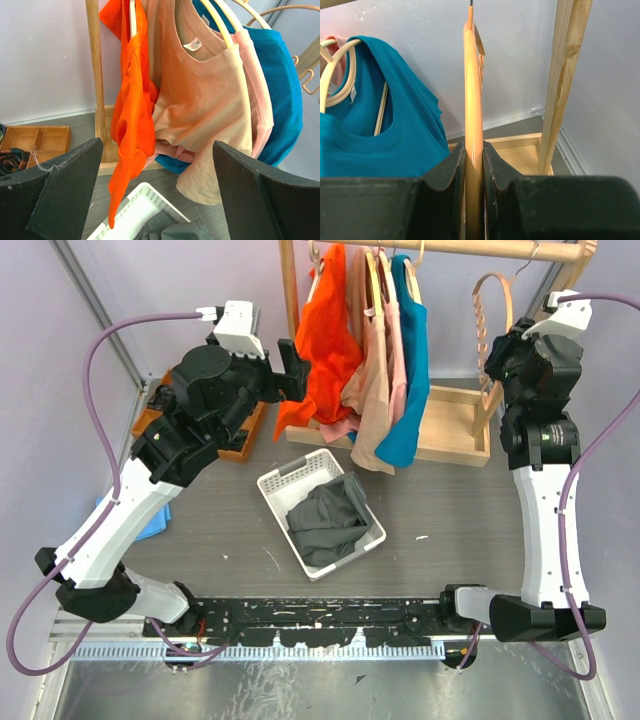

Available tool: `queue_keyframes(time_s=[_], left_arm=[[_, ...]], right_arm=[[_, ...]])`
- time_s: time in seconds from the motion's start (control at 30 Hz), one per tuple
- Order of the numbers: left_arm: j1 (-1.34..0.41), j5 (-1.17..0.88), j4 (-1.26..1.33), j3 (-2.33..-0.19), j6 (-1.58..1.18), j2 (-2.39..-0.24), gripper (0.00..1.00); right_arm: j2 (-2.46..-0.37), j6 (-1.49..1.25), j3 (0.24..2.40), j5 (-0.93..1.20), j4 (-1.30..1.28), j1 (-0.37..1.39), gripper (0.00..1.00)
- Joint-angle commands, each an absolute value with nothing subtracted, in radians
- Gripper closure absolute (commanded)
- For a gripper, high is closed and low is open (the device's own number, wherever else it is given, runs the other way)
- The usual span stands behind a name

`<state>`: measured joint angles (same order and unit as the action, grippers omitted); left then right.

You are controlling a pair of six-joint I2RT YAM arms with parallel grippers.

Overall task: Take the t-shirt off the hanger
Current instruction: Place the hanger on the clothesline.

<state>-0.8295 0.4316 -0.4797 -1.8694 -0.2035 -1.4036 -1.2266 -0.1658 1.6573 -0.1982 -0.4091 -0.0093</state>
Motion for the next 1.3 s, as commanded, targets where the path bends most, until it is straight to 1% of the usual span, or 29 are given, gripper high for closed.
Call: queue_keyframes(time_s=[0.0,0.03,0.07,0.13,0.17,0.33,0.53,0.73,0.93,1.27], left_arm=[[-0.819,0.415,-0.488,-1.896,-0.205,-1.400,0.02],[-0.819,0.415,-0.489,-1.896,-0.205,-1.399,0.02],[-0.818,0.412,-0.489,-1.896,-0.206,-1.400,0.02],[-0.817,0.405,-0.491,-1.897,-0.210,-1.400,0.02],[-0.817,0.404,-0.491,-1.897,-0.211,-1.401,0.02],[-0.813,0.393,-0.495,-1.899,-0.225,-1.405,0.02],[-0.799,0.376,-0.502,-1.901,-0.254,-1.406,0.02],[-0.790,0.356,-0.533,-1.914,-0.281,-1.412,0.02],[-0.790,0.329,-0.568,-1.936,-0.298,-1.426,0.02],[-0.788,0.314,-0.599,-1.958,-0.273,-1.438,0.02]], right_arm=[[-1.210,-0.193,1.675,-0.206,-0.333,-0.016,0.99],[-1.213,-0.194,1.679,-0.206,-0.339,-0.015,0.99],[-1.215,-0.192,1.685,-0.209,-0.347,-0.016,0.94],[-1.216,-0.203,1.699,-0.210,-0.367,-0.016,0.72],[-1.215,-0.204,1.706,-0.210,-0.385,-0.016,0.66],[-1.188,-0.201,1.722,-0.263,-0.418,-0.017,0.47],[-1.144,-0.176,1.765,-0.252,-0.437,-0.016,0.46],[-1.147,-0.130,1.855,-0.052,-0.456,-0.015,0.46],[-1.207,-0.223,1.904,0.130,-0.481,-0.015,0.46],[-1.294,-0.324,1.901,0.212,-0.464,-0.005,0.46]])
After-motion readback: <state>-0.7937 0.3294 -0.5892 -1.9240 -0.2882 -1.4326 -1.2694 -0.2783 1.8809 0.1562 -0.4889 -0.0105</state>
